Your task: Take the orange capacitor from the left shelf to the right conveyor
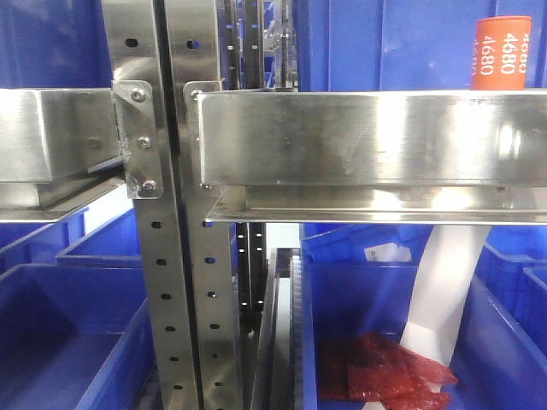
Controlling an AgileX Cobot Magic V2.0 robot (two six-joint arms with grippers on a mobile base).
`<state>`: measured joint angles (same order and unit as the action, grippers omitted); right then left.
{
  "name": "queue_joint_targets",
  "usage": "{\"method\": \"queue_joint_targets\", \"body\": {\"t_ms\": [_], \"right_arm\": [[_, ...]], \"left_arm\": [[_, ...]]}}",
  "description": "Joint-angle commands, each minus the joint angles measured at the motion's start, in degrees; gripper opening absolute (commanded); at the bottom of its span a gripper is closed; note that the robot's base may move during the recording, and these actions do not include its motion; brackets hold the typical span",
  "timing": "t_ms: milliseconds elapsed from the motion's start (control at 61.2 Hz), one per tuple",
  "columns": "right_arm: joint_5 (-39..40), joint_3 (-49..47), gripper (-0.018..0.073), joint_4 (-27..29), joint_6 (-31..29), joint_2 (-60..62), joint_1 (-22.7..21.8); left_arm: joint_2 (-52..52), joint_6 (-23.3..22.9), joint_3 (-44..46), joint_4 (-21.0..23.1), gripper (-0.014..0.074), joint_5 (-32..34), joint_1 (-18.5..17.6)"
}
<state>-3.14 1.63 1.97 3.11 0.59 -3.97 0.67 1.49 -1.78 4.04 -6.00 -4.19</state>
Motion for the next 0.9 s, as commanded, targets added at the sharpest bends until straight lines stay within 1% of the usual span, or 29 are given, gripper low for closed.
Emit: {"method": "queue_joint_targets", "body": {"t_ms": [0, 882], "right_arm": [[5.19, -0.24, 0.0057, -0.08, -0.31, 0.81, -0.21], [5.84, -0.24, 0.0057, -0.08, -0.31, 0.81, -0.21]], "left_arm": [[0.77, -0.09, 0.15, 0.20, -0.0127, 4.80, 0.09], [0.77, -0.09, 0.15, 0.20, -0.0127, 4.80, 0.09]]}}
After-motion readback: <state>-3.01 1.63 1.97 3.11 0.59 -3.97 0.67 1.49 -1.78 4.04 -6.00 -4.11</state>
